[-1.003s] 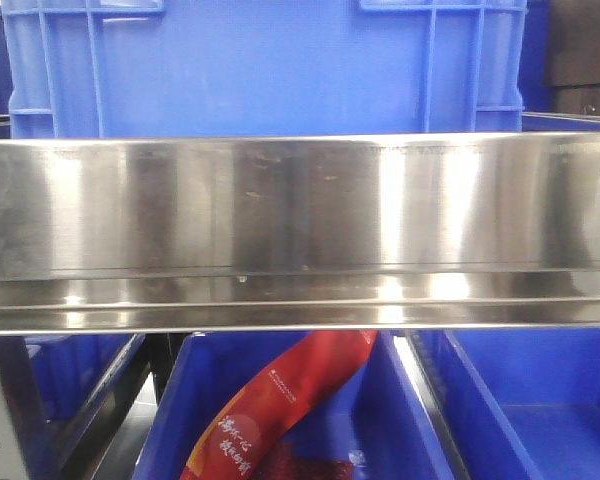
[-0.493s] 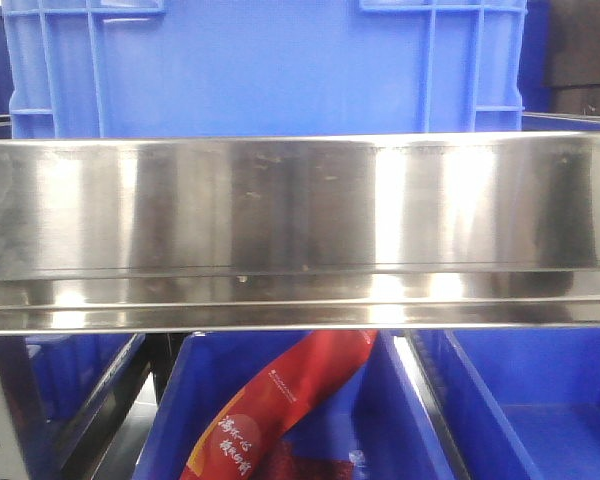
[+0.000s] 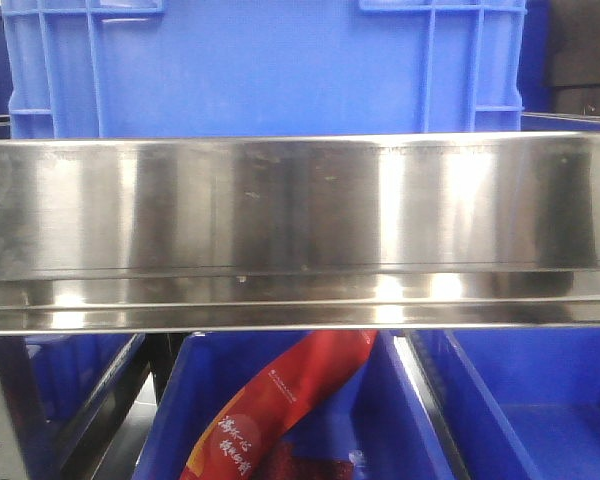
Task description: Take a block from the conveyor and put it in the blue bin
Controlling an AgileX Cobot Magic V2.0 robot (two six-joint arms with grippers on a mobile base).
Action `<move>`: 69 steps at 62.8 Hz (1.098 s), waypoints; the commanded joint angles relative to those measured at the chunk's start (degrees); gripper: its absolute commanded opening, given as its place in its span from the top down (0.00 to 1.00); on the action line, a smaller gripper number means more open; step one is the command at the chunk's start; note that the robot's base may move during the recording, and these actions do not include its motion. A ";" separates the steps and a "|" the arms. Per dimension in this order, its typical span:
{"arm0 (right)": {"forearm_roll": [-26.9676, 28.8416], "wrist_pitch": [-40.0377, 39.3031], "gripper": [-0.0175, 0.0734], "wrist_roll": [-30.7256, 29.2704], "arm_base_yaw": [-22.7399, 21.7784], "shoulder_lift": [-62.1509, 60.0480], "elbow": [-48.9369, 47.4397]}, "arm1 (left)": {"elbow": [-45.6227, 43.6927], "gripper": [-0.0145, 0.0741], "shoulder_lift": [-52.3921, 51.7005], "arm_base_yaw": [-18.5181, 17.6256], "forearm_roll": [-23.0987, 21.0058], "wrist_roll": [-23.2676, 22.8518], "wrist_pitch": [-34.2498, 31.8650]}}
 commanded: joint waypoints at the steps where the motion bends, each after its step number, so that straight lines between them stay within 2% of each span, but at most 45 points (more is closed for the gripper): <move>1: -3.83 -1.31 0.99 -0.24 -0.46 -1.32 1.09 | 0.06 0.96 -0.33 -0.16 -0.31 -0.37 -0.96; 5: -6.33 -1.19 0.99 2.06 -1.25 -3.53 2.63 | 0.06 0.96 -0.33 -0.16 -0.31 -0.37 -0.96; 12: -6.61 -1.42 0.99 7.96 -5.02 -8.47 6.48 | 0.06 0.96 -0.33 -0.16 -0.31 -0.37 -0.96; 21: -6.85 -3.56 0.99 6.75 -11.13 -14.95 13.90 | 0.06 0.96 -0.33 -0.16 -0.31 -0.37 -0.96; 26: -6.85 -8.46 0.99 3.11 -14.20 -18.17 19.03 | 0.06 0.96 -0.34 -0.16 -0.31 -0.37 -1.07; 32: -6.74 -13.21 0.99 2.77 -16.53 -21.80 23.70 | 0.06 0.96 -0.34 -0.16 -0.31 -0.37 -1.07; 43: -6.64 -18.02 0.99 2.69 -18.07 -23.24 28.74 | 0.06 0.96 -0.34 -0.16 -0.31 -0.37 -1.07; 48: -6.64 -14.62 0.99 2.38 -18.20 -23.24 28.74 | 0.06 0.96 -0.34 -0.16 -0.31 -0.37 -1.41; 55: -7.17 -15.02 0.99 0.45 -18.20 -23.24 28.74 | 0.06 0.96 -0.34 -0.16 -0.31 -0.37 -1.65; 69: -7.17 -16.58 0.99 0.46 -18.20 -23.24 28.74 | 0.06 0.96 -0.34 -0.16 -0.31 -0.37 -1.96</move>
